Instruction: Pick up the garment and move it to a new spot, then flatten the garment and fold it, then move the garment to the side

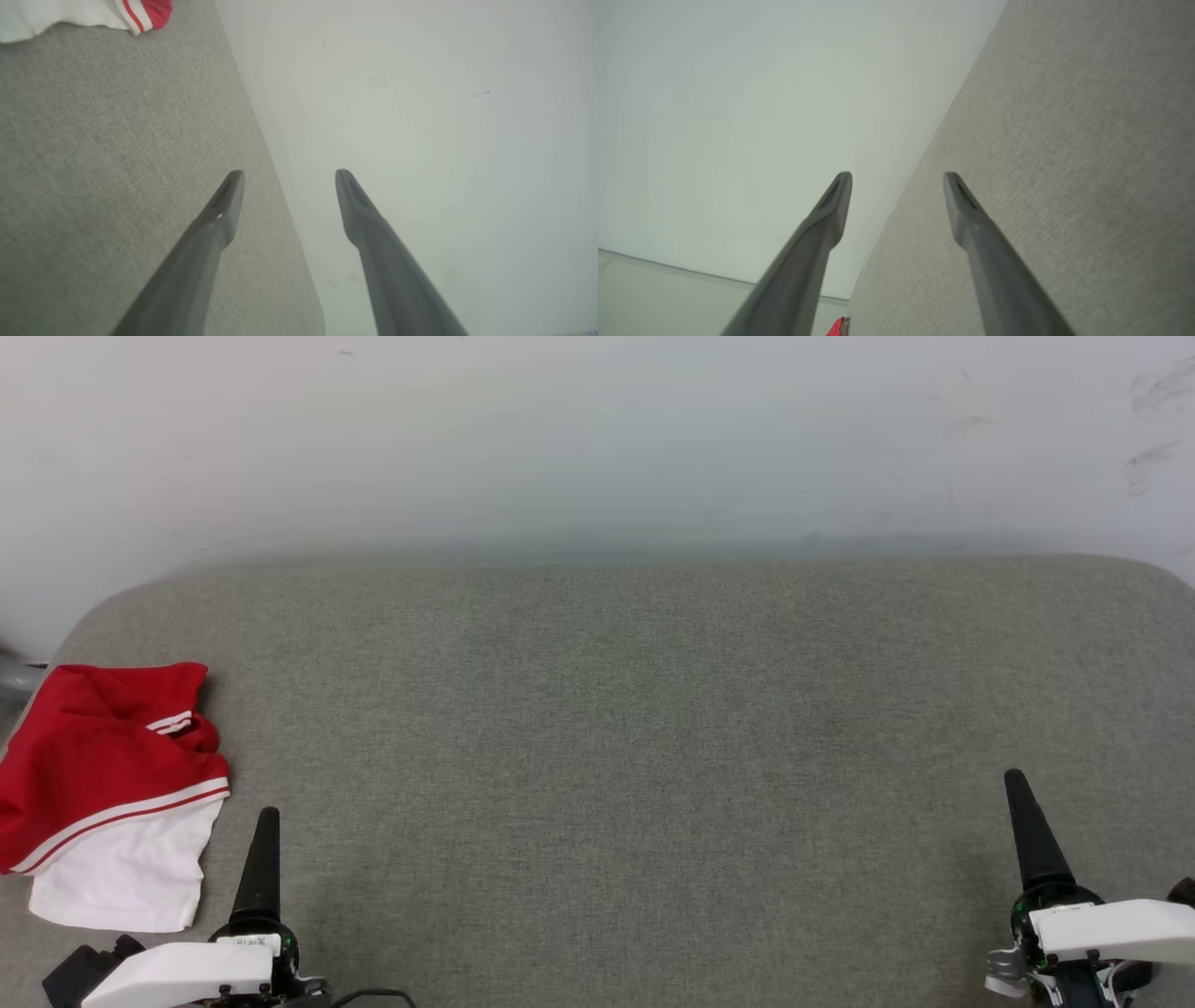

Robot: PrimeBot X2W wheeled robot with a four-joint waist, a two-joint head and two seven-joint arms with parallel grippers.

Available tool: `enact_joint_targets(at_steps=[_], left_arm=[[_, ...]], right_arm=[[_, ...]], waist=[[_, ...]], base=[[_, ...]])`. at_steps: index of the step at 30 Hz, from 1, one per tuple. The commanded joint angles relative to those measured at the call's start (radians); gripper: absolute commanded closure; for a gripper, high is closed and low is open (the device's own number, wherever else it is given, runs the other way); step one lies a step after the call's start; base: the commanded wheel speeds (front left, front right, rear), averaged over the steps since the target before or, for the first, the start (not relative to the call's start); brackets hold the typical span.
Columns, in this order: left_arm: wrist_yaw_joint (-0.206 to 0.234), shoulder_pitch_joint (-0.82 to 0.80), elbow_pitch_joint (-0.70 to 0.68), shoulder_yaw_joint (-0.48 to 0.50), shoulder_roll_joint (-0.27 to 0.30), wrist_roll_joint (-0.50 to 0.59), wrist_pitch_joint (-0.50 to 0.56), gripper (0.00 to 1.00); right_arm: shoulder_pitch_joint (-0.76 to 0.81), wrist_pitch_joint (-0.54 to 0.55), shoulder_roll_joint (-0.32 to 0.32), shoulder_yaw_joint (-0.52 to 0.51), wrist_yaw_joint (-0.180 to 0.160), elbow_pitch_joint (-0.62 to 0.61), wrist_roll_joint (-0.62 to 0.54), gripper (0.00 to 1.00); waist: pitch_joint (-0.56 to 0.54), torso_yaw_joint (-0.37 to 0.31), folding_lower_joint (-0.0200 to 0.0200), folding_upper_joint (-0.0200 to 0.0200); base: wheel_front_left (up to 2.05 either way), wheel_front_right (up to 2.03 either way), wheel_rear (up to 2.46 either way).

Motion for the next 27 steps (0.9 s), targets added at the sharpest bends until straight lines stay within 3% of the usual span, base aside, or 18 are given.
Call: enact_joint_targets(at_steps=[1,14,27], left_arm=[[-0.001,-0.006,-0.024,0.008,0.002,0.03,-0.009,0.0],[0.0,0.012,-0.166,-0.006,0.002,0.308,-0.056,0.0],[0.08,0.037,-0.271,-0.124,0.002,0.644,-0.097,0.0]], right_arm=[[-0.008,-0.009,-0.001,-0.01,0.0,-0.024,-0.048,0.0],[-0.009,-0.056,0.0,0.008,0.0,-0.136,-0.476,0.0],[0.01,-0.097,0.0,0.059,0.0,-0.187,-0.805,0.0]], waist=[[0.0,-0.001,0.0,0.0],[0.006,-0.009,0.0,0.0],[0.012,-0.014,0.0,0.0]], base=[[0.0,0.0,0.0],[0.0,0.0,0.0],[0.0,0.0,0.0]])
